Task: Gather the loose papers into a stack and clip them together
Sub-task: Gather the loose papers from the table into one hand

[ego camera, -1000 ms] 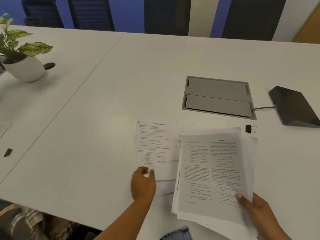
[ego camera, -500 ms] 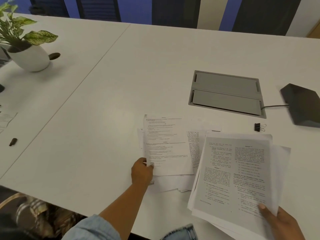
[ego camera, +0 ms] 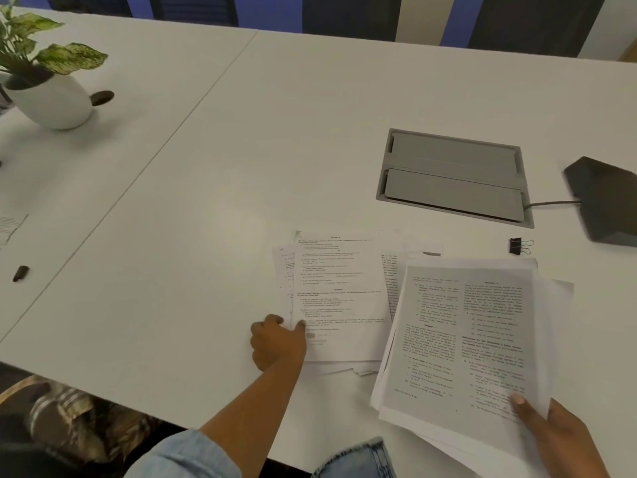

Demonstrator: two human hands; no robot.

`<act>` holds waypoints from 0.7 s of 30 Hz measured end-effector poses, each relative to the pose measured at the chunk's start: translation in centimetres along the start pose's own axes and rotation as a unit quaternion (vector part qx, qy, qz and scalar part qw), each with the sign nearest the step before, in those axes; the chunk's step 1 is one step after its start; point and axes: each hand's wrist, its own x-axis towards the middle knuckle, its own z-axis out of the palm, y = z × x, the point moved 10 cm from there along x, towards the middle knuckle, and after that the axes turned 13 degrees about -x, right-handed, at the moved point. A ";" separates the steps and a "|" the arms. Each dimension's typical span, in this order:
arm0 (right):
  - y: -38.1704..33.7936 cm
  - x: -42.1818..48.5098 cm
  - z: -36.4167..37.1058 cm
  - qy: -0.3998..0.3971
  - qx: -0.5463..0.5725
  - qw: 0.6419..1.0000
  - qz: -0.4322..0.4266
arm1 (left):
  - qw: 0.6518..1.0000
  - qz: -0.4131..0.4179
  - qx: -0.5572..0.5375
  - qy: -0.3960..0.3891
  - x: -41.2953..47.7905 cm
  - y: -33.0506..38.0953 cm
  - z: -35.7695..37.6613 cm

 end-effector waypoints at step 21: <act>-0.2 0.9 -0.5 0.012 0.002 1.000 -0.010 | 0.979 0.032 -0.137 -0.145 1.8 3.9 3.6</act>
